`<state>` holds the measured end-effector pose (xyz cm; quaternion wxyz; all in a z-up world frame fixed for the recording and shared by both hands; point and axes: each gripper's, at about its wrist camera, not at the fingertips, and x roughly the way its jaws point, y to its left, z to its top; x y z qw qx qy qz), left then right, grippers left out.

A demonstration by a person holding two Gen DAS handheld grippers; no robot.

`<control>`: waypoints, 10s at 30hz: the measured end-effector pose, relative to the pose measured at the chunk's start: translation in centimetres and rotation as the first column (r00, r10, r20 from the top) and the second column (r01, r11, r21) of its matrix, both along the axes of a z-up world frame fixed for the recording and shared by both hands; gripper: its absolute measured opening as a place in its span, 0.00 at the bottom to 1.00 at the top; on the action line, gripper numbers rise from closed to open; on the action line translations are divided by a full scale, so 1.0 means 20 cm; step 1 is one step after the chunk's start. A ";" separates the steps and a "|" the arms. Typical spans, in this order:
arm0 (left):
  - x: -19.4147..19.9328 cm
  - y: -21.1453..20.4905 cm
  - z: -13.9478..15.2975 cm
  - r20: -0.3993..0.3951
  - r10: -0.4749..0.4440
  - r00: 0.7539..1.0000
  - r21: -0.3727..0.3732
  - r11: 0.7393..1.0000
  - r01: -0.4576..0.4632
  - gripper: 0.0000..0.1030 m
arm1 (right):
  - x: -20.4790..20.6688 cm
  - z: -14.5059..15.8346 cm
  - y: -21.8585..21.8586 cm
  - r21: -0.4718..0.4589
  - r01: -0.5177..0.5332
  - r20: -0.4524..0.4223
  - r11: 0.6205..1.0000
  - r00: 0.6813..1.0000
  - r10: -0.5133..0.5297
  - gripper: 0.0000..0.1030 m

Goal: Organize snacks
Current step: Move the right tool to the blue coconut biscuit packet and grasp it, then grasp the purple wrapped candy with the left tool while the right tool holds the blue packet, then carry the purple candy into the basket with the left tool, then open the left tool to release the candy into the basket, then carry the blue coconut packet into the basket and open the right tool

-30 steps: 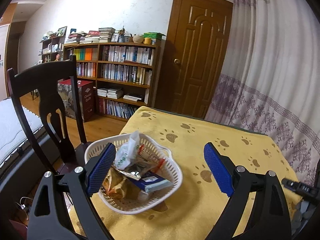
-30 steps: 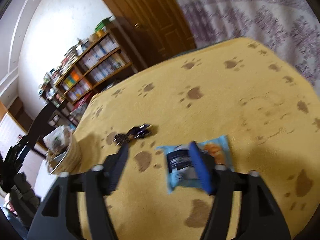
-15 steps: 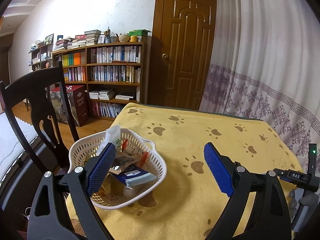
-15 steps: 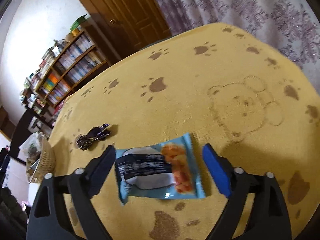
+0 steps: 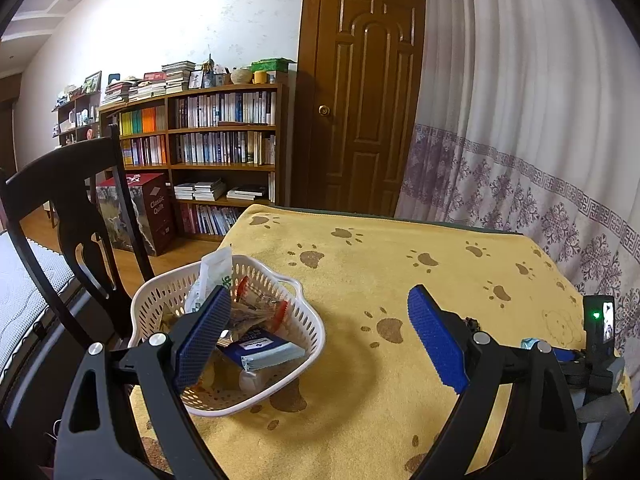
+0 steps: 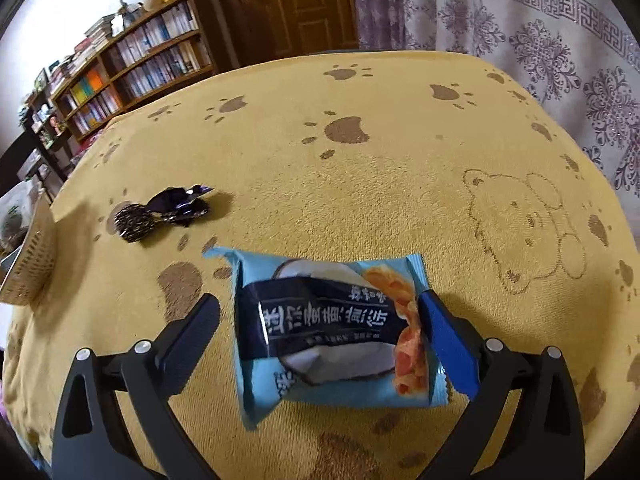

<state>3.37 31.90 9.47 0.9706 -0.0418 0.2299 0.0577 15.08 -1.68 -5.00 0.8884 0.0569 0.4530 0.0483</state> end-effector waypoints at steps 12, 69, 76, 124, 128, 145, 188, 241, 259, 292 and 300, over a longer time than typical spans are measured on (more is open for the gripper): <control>0.09 -0.13 -0.13 -0.075 -0.028 0.997 0.063 0.997 0.033 0.88 | -0.07 -0.01 0.00 -0.095 0.003 0.067 0.995 0.998 0.003 0.75; 0.54 -0.79 -0.57 -0.327 -0.353 0.877 0.096 0.910 0.403 0.33 | -0.15 0.06 -0.22 0.277 0.011 0.156 0.961 0.986 -0.056 0.70; 0.40 -0.72 -0.43 -0.246 -0.263 0.933 0.150 0.941 0.305 0.33 | -0.16 0.07 -0.23 0.285 0.013 0.166 0.959 0.984 -0.063 0.70; 0.08 0.45 0.00 -0.010 0.204 0.979 -0.057 0.977 -0.204 0.33 | -0.20 0.06 -0.15 0.211 -0.016 0.194 0.977 0.981 -0.026 0.70; 0.13 0.52 -0.07 -0.044 0.233 0.971 -0.072 0.969 -0.236 0.33 | -0.20 0.06 -0.15 0.212 -0.016 0.194 0.977 0.981 -0.026 0.70; 0.21 0.70 -0.20 -0.111 0.280 0.954 -0.144 0.945 -0.294 0.55 | -0.21 0.05 -0.13 0.200 -0.021 0.201 0.980 0.979 -0.020 0.70; 0.07 0.73 -0.13 -0.055 0.371 0.927 -0.044 0.926 -0.374 0.84 | -0.22 0.06 -0.12 0.188 -0.036 0.209 0.982 0.978 -0.004 0.70; 0.13 0.86 -0.24 -0.127 0.423 0.897 -0.173 0.881 -0.440 0.88 | -0.23 0.07 -0.09 0.190 -0.051 0.217 0.981 0.976 0.009 0.70; 0.01 0.77 -0.09 -0.027 0.450 0.892 -0.140 0.882 -0.450 0.88 | -0.22 0.47 0.72 0.243 -0.439 0.283 0.865 0.885 0.370 0.70; -0.11 0.83 0.03 0.045 0.450 0.892 -0.225 0.874 -0.430 0.88 | -0.10 0.40 1.79 -0.078 -0.655 0.193 0.752 0.730 0.656 0.77; -0.13 0.87 0.02 0.044 0.471 0.881 -0.252 0.859 -0.446 0.89 | -0.14 0.51 1.68 0.045 -0.662 0.241 0.748 0.734 0.635 0.81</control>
